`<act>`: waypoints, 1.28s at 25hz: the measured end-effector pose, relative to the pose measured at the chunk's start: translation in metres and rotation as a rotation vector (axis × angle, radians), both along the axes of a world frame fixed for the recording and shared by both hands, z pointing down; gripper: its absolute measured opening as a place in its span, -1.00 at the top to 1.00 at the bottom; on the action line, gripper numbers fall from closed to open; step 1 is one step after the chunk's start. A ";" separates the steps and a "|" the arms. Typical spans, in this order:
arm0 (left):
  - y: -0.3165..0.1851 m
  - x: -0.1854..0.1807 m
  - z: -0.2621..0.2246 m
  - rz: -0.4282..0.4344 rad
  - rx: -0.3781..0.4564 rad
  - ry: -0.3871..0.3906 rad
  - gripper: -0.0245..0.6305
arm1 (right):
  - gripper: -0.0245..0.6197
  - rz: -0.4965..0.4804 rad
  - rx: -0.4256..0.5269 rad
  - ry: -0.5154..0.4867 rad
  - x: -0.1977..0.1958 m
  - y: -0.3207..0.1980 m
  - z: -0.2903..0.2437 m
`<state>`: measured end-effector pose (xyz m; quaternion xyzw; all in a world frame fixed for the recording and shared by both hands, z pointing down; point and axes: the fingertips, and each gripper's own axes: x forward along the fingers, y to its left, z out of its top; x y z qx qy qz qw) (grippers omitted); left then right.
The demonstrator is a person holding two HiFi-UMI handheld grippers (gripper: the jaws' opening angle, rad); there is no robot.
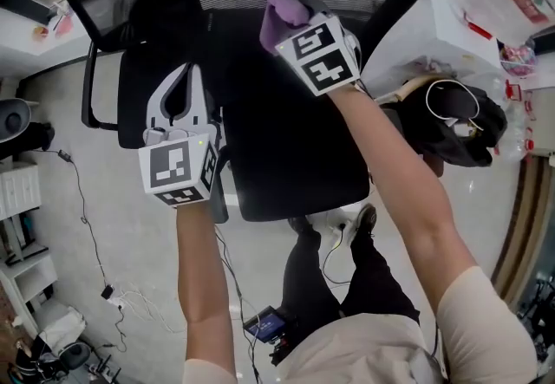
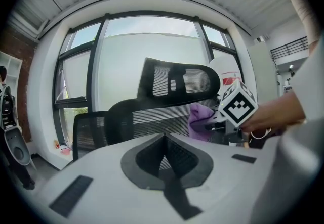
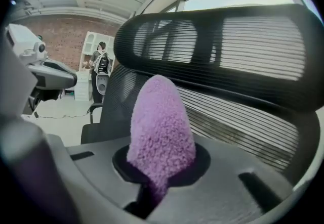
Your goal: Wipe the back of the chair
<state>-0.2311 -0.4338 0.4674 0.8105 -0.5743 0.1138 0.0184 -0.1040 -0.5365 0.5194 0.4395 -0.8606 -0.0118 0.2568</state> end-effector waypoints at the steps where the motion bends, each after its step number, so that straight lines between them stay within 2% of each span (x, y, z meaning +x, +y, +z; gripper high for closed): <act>1: -0.003 0.013 0.000 0.015 0.000 -0.001 0.91 | 0.85 0.034 0.000 0.002 0.026 -0.002 0.001; 5: -0.011 0.066 0.003 0.081 -0.002 -0.009 0.91 | 0.85 0.201 0.002 -0.007 0.132 -0.006 -0.001; 8: -0.014 0.100 0.005 0.118 -0.005 -0.004 0.91 | 0.85 0.294 -0.004 -0.015 0.190 -0.003 -0.002; 12: -0.014 0.132 0.007 0.156 -0.009 -0.002 0.91 | 0.85 0.329 -0.007 -0.012 0.222 0.002 -0.002; 16: -0.014 0.143 0.007 0.164 -0.010 -0.002 0.91 | 0.85 0.323 -0.009 -0.007 0.225 0.003 0.000; 20: -0.015 0.130 0.008 0.143 -0.008 0.001 0.91 | 0.85 0.291 -0.010 -0.010 0.202 0.001 0.002; 24: -0.010 0.094 0.010 0.094 -0.006 0.011 0.91 | 0.85 0.212 -0.013 -0.012 0.145 -0.001 0.005; 27: -0.004 0.053 0.013 0.046 -0.009 0.012 0.91 | 0.85 0.124 -0.016 -0.020 0.078 0.002 0.007; 32: 0.015 -0.031 0.021 -0.063 -0.019 0.013 0.91 | 0.85 -0.063 -0.030 -0.029 -0.062 0.016 0.016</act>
